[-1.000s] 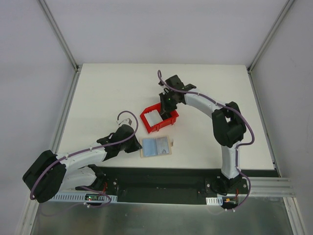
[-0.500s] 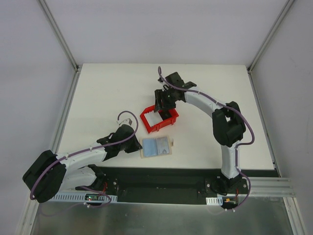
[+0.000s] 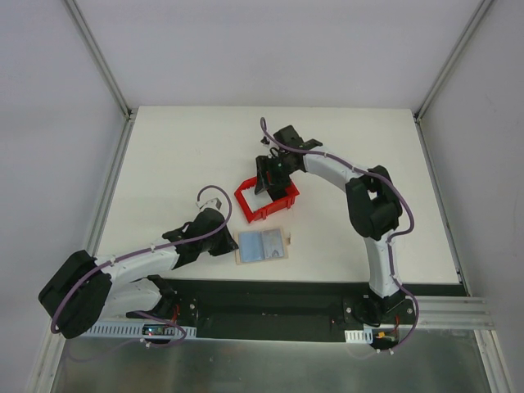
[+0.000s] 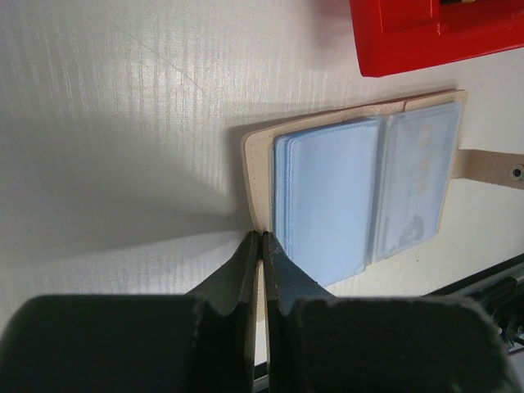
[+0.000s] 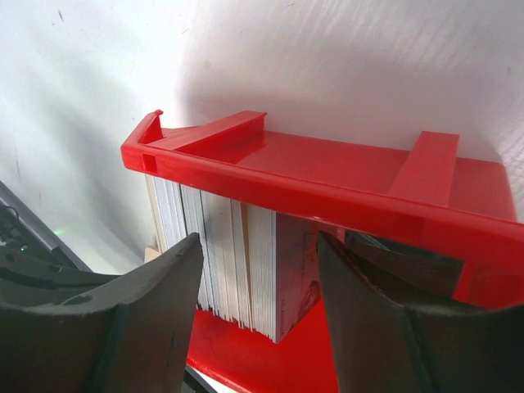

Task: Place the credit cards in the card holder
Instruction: Pick up the credit card from the storage box.

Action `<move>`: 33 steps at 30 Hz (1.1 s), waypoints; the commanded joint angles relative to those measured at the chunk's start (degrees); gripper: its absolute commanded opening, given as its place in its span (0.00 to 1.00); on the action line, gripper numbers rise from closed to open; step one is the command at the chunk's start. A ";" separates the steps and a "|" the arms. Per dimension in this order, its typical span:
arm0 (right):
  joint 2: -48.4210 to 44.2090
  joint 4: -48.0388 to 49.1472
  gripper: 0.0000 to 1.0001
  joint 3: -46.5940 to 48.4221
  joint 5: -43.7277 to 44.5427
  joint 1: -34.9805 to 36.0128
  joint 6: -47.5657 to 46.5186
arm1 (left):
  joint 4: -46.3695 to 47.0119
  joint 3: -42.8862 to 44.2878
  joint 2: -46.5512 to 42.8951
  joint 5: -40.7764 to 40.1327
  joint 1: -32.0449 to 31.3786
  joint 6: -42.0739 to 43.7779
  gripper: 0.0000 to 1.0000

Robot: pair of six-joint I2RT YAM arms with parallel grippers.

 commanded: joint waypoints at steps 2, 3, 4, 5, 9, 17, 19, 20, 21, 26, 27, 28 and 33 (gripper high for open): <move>-1.95 0.32 0.54 -0.05 -3.98 -0.07 0.20 | 1.29 2.08 1.01 0.38 0.76 1.52 0.00; -2.48 0.67 0.53 -0.32 -4.16 -0.07 0.29 | 1.29 2.17 0.92 0.38 0.76 1.60 0.00; -2.75 0.85 0.51 -0.32 -4.51 -0.16 0.37 | 1.29 2.17 0.92 0.38 0.76 1.52 0.00; -3.01 0.94 0.49 -0.23 -5.04 -0.16 0.37 | 1.29 2.25 0.92 0.38 0.76 1.60 0.00; -3.89 1.03 0.43 -0.14 -5.74 -0.16 0.73 | 1.38 2.17 1.01 0.38 0.76 1.52 0.00; -4.60 0.85 0.34 -0.05 -5.74 -0.25 1.08 | 1.38 2.17 0.74 0.38 0.84 1.61 0.00; -4.77 0.76 0.31 0.03 -5.83 -0.25 1.17 | 1.38 2.17 0.83 0.38 0.84 1.69 0.00; -4.95 0.76 0.31 -0.05 -5.92 -0.34 1.17 | 1.38 2.17 0.83 0.38 0.84 1.69 0.00; -4.95 0.76 0.31 -0.05 -5.92 -0.25 1.17 | 1.38 2.25 1.01 0.38 0.84 1.78 0.00; -4.95 0.33 0.25 0.30 -5.74 -0.42 1.08 | 1.47 2.17 1.10 1.70 0.93 1.69 0.00; -4.95 0.32 0.21 0.30 -5.74 -0.42 0.90 | 1.56 2.25 1.01 1.70 0.84 1.61 0.00; -4.95 0.24 0.19 0.21 -5.83 -0.42 0.90 | 1.56 2.17 1.01 1.70 0.84 1.69 0.00; -5.30 0.06 0.13 0.56 -5.92 -1.13 0.73 | 1.56 1.90 0.92 1.61 0.84 1.61 0.00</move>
